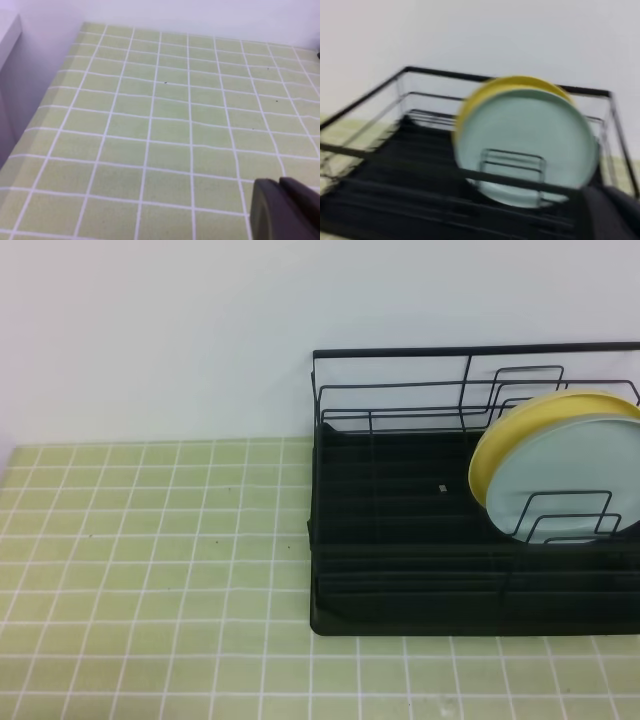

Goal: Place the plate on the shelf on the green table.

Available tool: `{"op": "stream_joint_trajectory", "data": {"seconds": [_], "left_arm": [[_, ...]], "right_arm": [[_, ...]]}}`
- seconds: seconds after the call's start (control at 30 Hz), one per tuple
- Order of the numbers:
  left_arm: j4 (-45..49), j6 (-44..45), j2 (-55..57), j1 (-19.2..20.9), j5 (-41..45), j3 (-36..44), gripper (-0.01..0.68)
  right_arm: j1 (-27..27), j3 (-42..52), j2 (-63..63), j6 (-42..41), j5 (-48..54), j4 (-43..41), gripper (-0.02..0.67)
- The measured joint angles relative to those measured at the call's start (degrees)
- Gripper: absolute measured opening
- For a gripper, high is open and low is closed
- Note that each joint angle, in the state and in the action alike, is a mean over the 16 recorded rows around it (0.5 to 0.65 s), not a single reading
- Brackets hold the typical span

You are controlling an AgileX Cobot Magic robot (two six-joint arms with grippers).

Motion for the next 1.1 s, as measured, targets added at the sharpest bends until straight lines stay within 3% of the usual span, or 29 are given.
{"op": "stream_joint_trajectory", "data": {"seconds": [0.2,0.37,1.1], "left_arm": [[0.0,0.0,0.0,0.0,0.0,0.0,0.000],[0.0,0.0,0.0,-0.1,0.0,0.0,0.000],[0.0,0.0,0.0,-0.1,0.0,0.0,0.000]], "right_arm": [[0.0,6.9,-3.0,16.5,-3.5,-13.0,-0.003],[0.0,10.5,-4.4,24.5,-2.9,-19.1,-0.003],[0.0,12.2,-4.2,26.3,-1.9,-20.3,-0.004]]}}
